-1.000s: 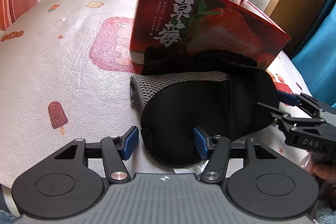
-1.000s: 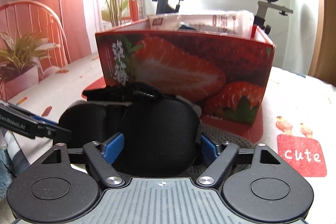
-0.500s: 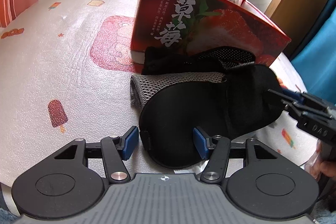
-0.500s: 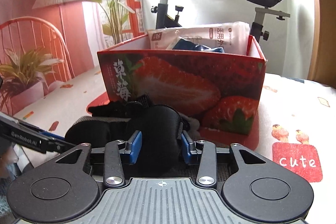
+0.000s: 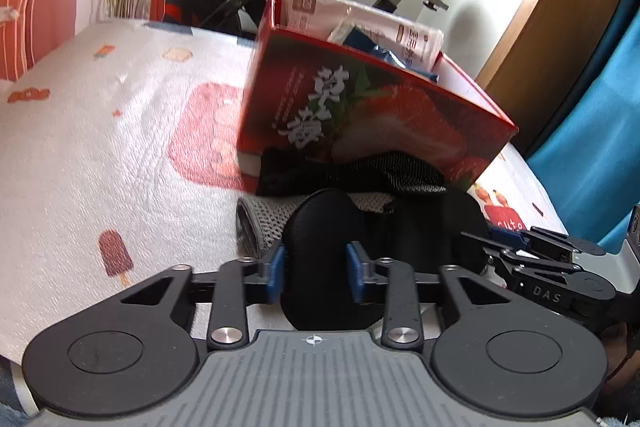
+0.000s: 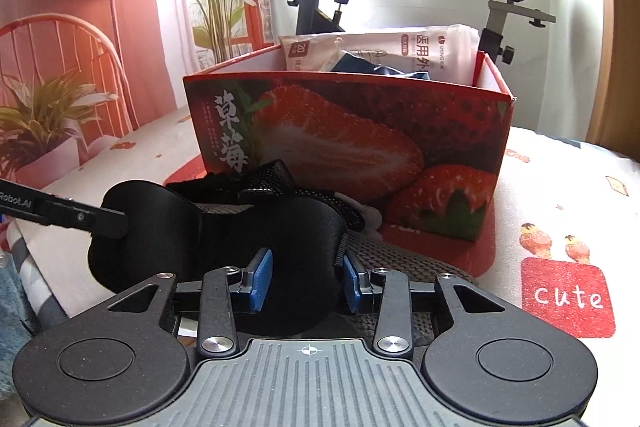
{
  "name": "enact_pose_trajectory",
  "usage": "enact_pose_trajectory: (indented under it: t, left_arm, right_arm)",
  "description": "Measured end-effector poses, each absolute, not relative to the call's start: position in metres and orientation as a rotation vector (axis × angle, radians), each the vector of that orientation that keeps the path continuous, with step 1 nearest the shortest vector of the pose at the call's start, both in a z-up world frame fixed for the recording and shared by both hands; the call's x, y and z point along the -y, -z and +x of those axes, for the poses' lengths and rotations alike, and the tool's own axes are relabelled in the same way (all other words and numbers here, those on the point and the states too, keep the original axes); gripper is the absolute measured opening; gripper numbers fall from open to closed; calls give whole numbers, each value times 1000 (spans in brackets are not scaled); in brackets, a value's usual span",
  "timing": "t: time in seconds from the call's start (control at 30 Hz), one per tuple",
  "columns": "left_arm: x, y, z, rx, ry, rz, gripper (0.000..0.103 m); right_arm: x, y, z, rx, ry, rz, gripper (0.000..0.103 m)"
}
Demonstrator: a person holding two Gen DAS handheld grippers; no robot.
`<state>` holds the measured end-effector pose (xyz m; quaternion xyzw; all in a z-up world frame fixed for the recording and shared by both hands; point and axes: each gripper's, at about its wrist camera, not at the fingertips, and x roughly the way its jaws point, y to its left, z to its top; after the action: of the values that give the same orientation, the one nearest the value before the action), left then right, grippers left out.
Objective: Organize soft objects
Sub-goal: 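Move the left tool down onto the black eye mask, then close the left gripper on the black eye mask and lift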
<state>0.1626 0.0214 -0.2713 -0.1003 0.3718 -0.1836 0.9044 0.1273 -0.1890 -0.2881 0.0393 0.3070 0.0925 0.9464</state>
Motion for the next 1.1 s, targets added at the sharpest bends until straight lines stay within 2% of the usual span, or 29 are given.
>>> enact_pose_trajectory:
  t: [0.17,0.4,0.63,1.1]
  left_arm:
    - [-23,267,161,-742,376,-204,22]
    - [-26,254,154,-661,405,-217,13]
    - [-27,239,148,-582,416,-231,12]
    - [-33,188,158,-418,388,-236,12]
  right_arm:
    - [189,284,127,-622,-216,115,40]
    - [192,270,124,-577,-234,159,28]
    - [188,251,119,-502,-261,152,15]
    - [200,189,133,-329,-235,88,14]
